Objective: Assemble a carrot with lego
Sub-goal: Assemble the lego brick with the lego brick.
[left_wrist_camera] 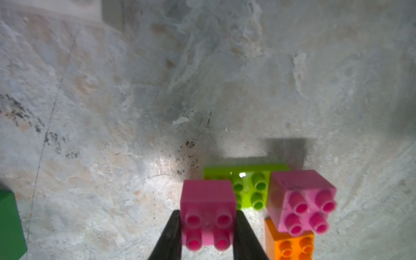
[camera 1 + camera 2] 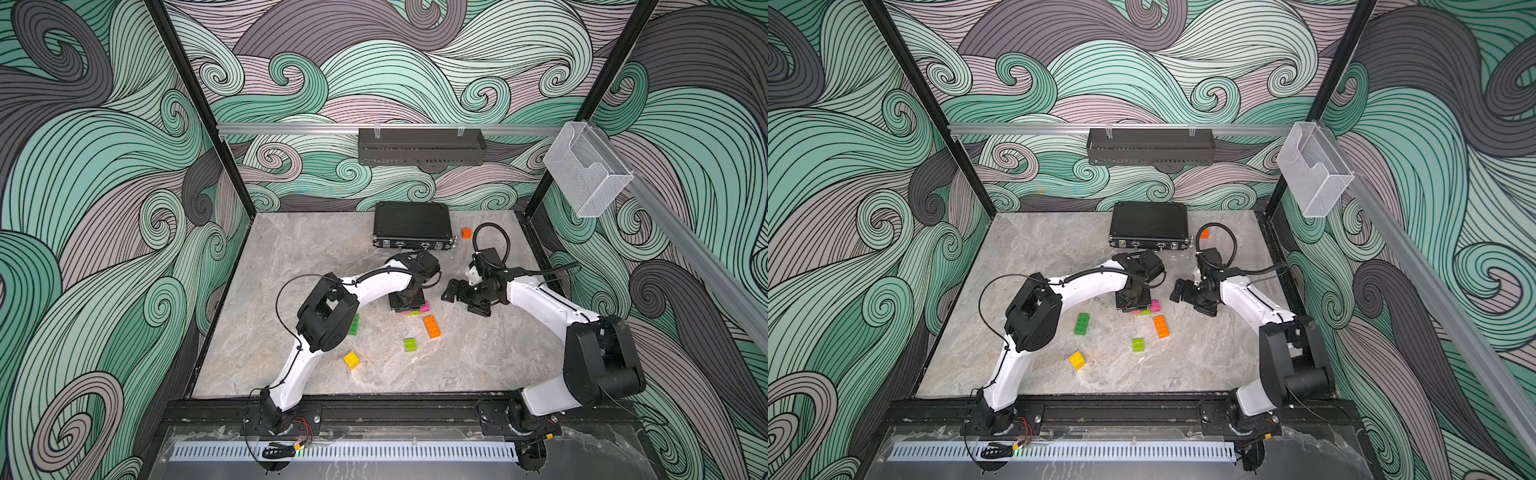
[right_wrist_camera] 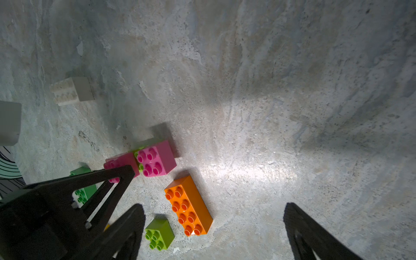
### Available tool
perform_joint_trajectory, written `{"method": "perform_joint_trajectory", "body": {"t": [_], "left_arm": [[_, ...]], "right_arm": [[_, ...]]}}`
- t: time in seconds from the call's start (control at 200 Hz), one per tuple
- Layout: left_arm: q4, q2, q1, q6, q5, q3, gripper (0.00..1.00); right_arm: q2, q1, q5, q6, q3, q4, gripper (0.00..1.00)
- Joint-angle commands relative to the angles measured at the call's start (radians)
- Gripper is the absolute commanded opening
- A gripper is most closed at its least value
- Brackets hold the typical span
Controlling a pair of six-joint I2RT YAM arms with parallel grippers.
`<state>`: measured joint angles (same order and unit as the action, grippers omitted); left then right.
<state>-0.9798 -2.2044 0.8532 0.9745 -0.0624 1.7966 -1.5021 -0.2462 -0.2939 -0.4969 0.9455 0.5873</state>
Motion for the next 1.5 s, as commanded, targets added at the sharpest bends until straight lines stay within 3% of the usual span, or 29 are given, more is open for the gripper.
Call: {"method": "perform_joint_trajectory", "body": {"t": [0.0, 0.675, 1.496], "left_arm": [[-0.024, -0.020, -0.003, 0.024, -0.006, -0.013, 0.00], [-0.088, 0.051, -0.004, 0.117, -0.016, -0.007, 0.00], [0.041, 0.094, 0.030, 0.201, -0.013, -0.101, 0.00]], "right_arm": [[0.001, 0.005, -0.006, 0.013, 0.002, 0.013, 0.96], [-0.005, 0.005, -0.024, 0.006, 0.004, 0.003, 0.96], [-0.017, 0.005, -0.021, 0.014, -0.002, -0.009, 0.96]]}}
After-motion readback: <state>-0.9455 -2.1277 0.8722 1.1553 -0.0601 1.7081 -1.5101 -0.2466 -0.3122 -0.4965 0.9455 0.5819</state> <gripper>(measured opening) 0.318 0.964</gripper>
